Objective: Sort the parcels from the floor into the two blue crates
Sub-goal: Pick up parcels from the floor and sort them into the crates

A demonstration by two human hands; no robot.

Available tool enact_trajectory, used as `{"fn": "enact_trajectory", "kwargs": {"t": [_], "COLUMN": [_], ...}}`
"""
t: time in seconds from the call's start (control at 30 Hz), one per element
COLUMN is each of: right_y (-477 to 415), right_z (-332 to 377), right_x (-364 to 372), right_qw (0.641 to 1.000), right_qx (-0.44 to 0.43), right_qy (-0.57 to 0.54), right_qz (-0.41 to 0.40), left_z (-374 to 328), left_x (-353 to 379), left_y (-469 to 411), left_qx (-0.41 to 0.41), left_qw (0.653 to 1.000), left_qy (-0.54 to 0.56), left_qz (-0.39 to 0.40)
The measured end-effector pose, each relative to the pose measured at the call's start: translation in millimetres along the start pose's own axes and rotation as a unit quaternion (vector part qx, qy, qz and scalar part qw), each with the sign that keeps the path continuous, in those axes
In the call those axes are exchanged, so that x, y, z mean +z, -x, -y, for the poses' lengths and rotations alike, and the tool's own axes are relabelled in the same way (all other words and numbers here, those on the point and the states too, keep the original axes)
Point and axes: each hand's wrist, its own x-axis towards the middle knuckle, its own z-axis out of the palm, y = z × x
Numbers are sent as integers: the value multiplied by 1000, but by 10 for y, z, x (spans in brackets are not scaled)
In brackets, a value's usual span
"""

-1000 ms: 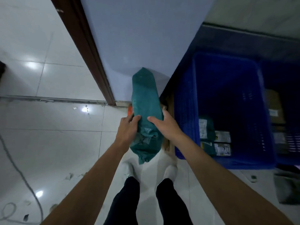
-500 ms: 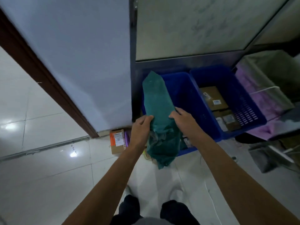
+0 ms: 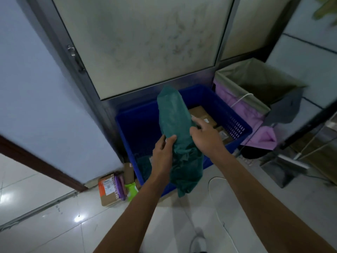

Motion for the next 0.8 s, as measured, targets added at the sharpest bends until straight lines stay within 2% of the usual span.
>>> {"fn": "enact_trajectory", "kwargs": {"t": [0.13, 0.5, 0.8], "right_y": [-129, -685, -1601], "right_z": [-262, -699, -818], "right_x": [-466, -963, -1232], "right_qw": [1000, 997, 997], "right_qx": [-14, -60, -1], "right_qy": [-19, 53, 70], "right_qz": [17, -1, -27], "left_z": [-15, -16, 5], "left_x": [569, 1248, 1731], "left_y": [-92, -555, -1612], "left_qx": [-19, -89, -117], "left_qw": [999, 994, 992], "left_qy": [-21, -41, -34], "left_qz": [-17, -37, -34]}}
